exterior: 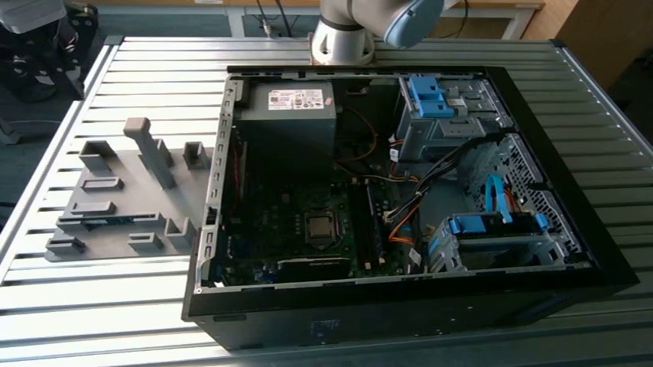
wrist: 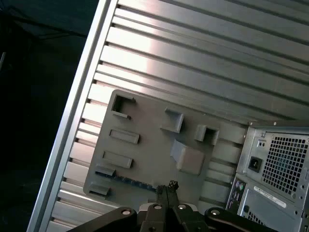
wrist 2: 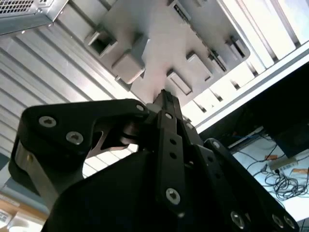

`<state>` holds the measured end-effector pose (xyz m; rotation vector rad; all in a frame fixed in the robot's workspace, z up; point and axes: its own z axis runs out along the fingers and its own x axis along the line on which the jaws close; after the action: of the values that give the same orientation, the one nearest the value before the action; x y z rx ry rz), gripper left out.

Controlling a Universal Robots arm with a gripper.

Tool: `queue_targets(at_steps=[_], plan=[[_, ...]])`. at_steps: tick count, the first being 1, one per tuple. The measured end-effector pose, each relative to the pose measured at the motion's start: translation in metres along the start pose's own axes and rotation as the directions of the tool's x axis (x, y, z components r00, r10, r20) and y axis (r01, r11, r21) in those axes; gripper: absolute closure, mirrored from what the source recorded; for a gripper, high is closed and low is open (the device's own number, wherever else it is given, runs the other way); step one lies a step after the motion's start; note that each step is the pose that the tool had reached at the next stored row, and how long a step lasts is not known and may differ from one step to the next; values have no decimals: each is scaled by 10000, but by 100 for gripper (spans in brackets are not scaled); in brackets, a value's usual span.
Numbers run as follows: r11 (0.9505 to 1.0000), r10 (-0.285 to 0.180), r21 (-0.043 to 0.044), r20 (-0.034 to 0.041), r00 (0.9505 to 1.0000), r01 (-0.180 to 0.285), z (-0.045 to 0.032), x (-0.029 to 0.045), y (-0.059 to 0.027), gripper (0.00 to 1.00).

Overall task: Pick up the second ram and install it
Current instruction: 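Pick up the second ram and move it above second insertion slot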

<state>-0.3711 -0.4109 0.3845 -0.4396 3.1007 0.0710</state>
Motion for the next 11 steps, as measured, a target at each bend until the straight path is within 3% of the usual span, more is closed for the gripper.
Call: queue_targets(at_steps=[11], plan=[[10000,-54,-1,-2,10000,54,0,32,4,89]])
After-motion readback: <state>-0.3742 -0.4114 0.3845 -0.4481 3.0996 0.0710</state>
